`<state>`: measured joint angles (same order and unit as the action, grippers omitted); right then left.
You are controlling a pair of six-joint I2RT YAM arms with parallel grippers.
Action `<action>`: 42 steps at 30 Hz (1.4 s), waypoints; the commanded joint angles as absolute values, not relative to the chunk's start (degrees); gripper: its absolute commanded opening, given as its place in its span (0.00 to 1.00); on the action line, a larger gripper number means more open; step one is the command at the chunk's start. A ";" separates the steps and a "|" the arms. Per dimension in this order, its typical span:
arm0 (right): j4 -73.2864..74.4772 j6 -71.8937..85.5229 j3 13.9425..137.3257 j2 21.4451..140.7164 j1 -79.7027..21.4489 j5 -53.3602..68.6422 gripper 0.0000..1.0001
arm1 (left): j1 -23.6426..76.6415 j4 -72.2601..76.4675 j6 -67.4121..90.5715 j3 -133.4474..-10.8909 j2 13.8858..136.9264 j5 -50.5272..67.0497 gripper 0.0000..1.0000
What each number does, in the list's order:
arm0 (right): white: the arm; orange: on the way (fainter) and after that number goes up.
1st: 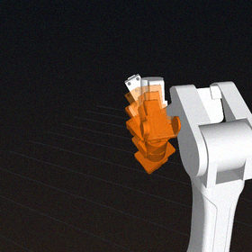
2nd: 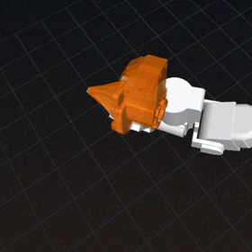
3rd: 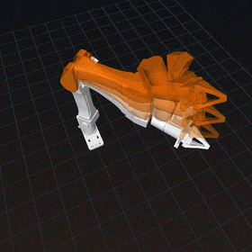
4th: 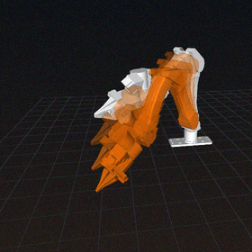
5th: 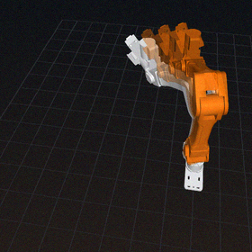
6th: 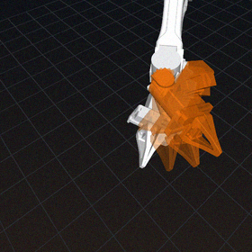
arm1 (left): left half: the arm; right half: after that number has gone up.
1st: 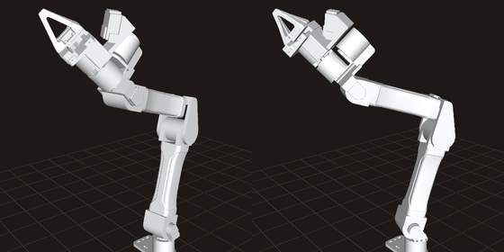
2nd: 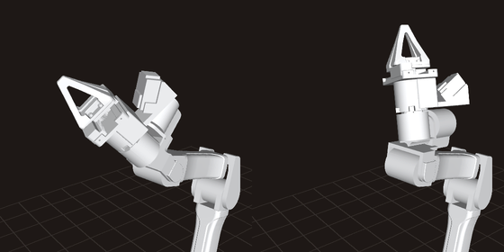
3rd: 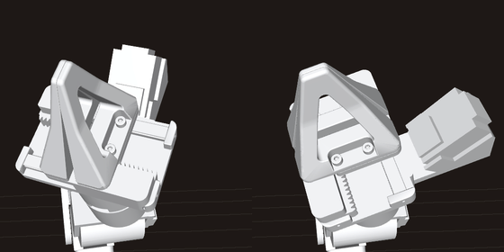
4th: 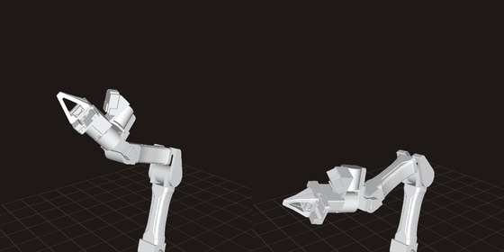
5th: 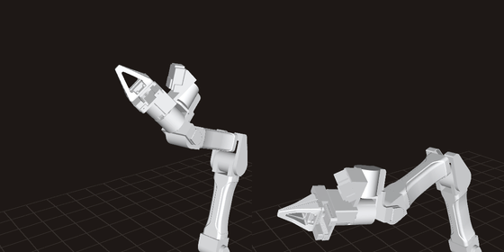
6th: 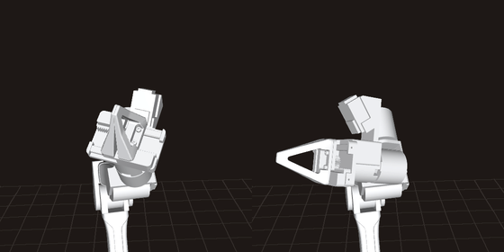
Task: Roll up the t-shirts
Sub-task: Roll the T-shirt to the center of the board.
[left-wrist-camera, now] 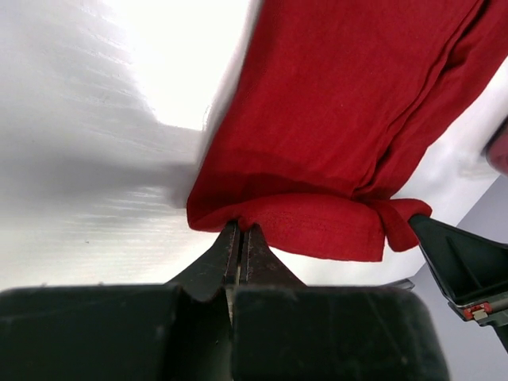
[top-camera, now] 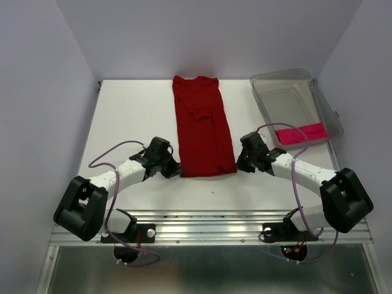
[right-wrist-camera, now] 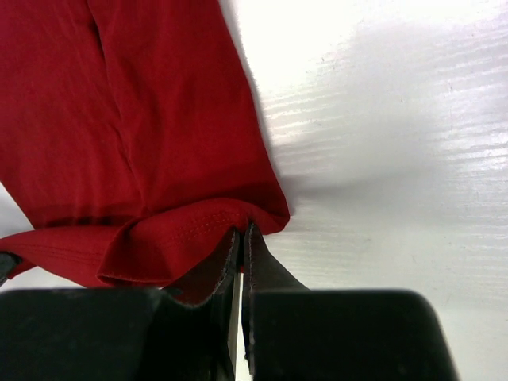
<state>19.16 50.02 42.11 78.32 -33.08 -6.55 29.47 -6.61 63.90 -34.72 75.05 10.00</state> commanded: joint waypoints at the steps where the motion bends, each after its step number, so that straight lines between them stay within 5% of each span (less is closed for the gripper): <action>1: 17.14 49.31 45.44 79.36 -33.57 -9.14 0.01 | 28.65 -6.68 62.23 -37.44 75.67 8.09 0.00; 3: 17.05 49.31 45.88 79.63 -33.57 -9.40 0.03 | 28.65 -6.77 62.05 -37.79 76.20 8.09 0.00; 5: 17.14 49.39 46.67 79.72 -33.57 -9.93 0.11 | 28.65 -6.86 61.44 -38.49 76.90 8.09 0.11; 10: 17.05 49.92 46.93 75.60 -33.57 -12.48 0.54 | 28.65 -8.61 59.77 -41.13 77.35 6.78 0.35; 12: 16.96 48.62 46.15 72.09 -33.57 -13.27 0.57 | 28.48 -9.57 58.89 -42.53 76.73 6.07 0.41; 17: 20.65 43.78 46.14 69.35 -33.57 -10.64 0.56 | 27.42 -12.73 55.20 -46.05 75.76 1.85 0.42; 30: 18.82 44.21 39.64 68.02 -42.96 -0.44 0.17 | 27.51 -16.79 49.31 -49.13 73.30 -1.06 0.42; 42: 15.65 43.42 50.09 83.40 -45.26 1.76 0.12 | 30.06 -20.48 48.69 -45.53 66.54 -1.41 0.50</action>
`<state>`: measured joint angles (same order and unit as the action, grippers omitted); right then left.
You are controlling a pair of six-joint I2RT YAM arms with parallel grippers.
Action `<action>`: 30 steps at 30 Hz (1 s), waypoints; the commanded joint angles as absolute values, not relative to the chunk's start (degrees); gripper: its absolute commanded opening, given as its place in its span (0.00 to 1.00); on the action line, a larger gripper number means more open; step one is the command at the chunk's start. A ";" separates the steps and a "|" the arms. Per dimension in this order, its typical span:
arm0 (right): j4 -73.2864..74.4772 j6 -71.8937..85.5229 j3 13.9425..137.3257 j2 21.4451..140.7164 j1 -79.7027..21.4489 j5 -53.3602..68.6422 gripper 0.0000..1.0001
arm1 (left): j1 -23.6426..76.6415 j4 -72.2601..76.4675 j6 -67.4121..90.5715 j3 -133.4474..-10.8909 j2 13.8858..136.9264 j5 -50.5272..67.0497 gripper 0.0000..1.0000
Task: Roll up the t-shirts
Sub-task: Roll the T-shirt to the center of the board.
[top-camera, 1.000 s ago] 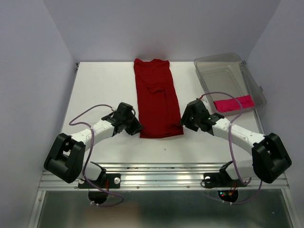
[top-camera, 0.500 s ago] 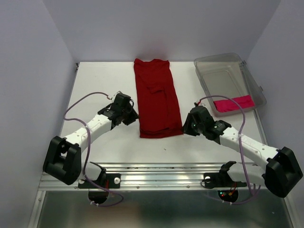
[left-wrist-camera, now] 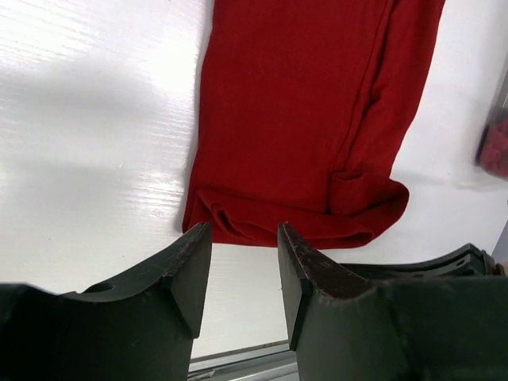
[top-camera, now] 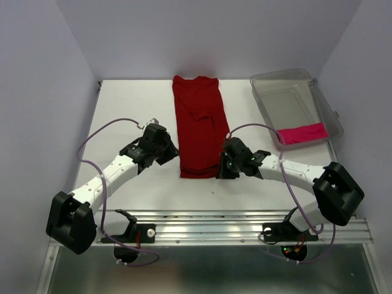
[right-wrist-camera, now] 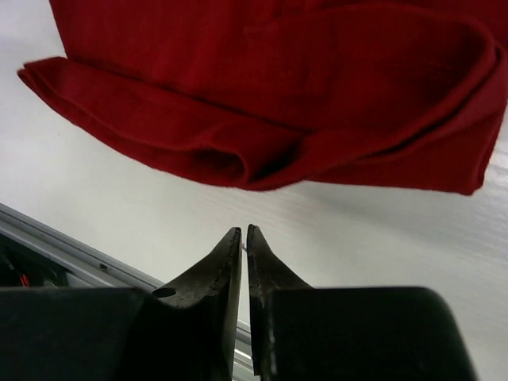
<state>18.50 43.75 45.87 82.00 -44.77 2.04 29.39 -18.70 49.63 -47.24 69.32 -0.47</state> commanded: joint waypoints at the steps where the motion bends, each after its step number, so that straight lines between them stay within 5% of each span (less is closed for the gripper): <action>1: 15.73 43.85 51.23 84.45 -45.26 0.10 0.12 | 30.49 -20.65 48.60 -45.27 65.75 -0.97 0.50; 14: 18.28 41.66 61.87 97.12 -42.01 -10.02 0.09 | 34.63 -21.98 48.78 -41.57 61.17 3.33 0.52; 30: 19.16 41.84 54.67 88.24 -39.91 -12.48 0.10 | 35.42 -4.83 50.45 -42.89 75.31 13.01 0.42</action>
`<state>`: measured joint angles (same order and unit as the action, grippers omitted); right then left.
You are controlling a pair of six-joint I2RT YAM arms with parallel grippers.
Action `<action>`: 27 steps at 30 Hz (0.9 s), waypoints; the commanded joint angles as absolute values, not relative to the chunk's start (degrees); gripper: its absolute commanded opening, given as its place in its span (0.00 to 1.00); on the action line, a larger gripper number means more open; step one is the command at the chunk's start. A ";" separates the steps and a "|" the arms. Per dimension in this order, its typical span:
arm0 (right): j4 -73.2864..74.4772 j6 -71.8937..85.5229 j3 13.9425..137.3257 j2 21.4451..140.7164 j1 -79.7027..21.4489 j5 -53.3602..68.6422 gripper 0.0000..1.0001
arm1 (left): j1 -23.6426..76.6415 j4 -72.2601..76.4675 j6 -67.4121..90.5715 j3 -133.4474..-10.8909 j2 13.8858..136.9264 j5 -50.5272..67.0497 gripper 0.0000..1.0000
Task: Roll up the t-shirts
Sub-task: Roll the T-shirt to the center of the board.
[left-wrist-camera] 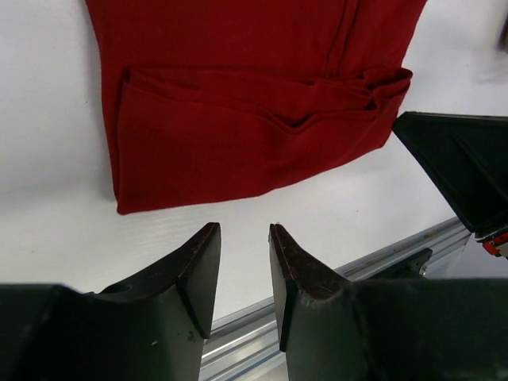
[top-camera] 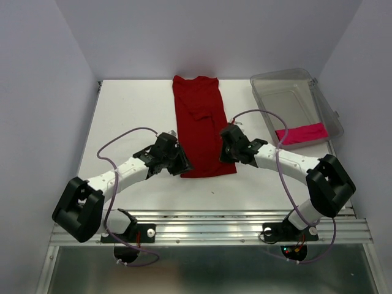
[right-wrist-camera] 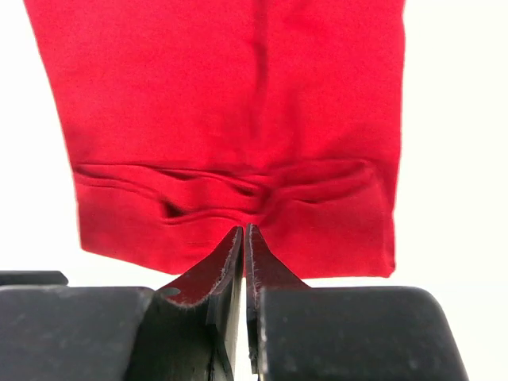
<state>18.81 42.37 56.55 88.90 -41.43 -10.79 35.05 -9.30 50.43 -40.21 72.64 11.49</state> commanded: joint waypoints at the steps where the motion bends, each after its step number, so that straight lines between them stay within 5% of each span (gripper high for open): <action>1: 19.16 41.75 54.15 88.07 -39.12 -12.22 0.10 | 35.42 -4.75 50.10 -43.59 77.24 12.57 0.41; 27: 18.28 39.90 45.62 90.89 -35.07 -14.59 0.09 | 34.10 -10.10 50.71 -39.99 86.49 2.02 0.40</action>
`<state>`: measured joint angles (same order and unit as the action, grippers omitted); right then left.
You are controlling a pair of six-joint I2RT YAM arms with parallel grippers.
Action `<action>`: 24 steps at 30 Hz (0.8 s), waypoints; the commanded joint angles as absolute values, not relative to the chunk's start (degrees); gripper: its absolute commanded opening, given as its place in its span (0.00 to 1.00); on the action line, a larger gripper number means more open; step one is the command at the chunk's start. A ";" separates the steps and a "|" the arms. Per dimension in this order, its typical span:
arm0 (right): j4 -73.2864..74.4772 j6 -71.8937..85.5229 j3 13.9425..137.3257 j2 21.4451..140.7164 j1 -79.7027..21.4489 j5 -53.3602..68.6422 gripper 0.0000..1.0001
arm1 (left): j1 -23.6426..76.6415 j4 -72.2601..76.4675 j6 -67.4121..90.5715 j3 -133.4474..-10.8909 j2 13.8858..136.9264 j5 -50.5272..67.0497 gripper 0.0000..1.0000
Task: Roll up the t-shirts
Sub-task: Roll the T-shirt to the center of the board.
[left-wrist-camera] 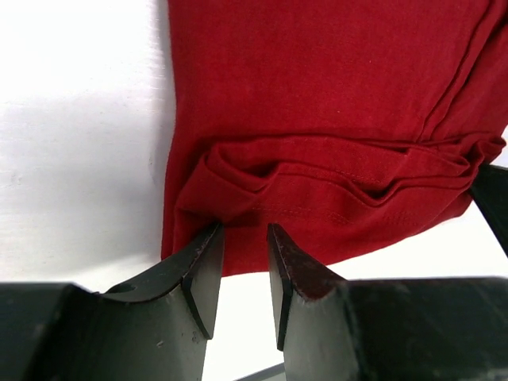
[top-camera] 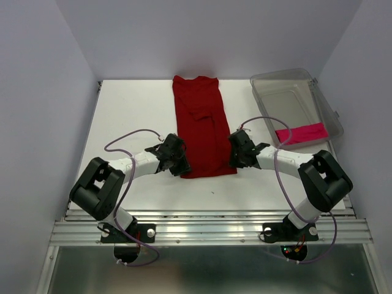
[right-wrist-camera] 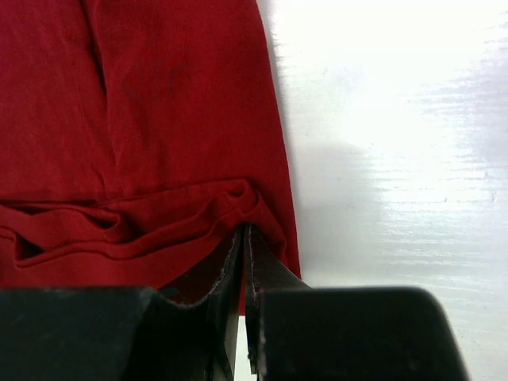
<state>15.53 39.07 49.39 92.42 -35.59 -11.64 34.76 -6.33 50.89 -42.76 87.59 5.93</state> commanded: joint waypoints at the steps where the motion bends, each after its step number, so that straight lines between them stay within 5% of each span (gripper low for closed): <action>1: 18.37 39.99 45.35 89.66 -35.07 -14.68 0.09 | 34.01 -10.46 50.89 -39.64 86.14 1.76 0.40; 14: 20.56 37.35 48.60 81.75 -35.07 -11.52 0.12 | 34.01 -12.13 50.71 -40.25 75.60 0.62 0.40; 24: 19.43 38.76 42.11 73.74 -35.07 -6.95 0.43 | 33.75 -17.67 54.05 -37.97 67.68 -5.10 0.51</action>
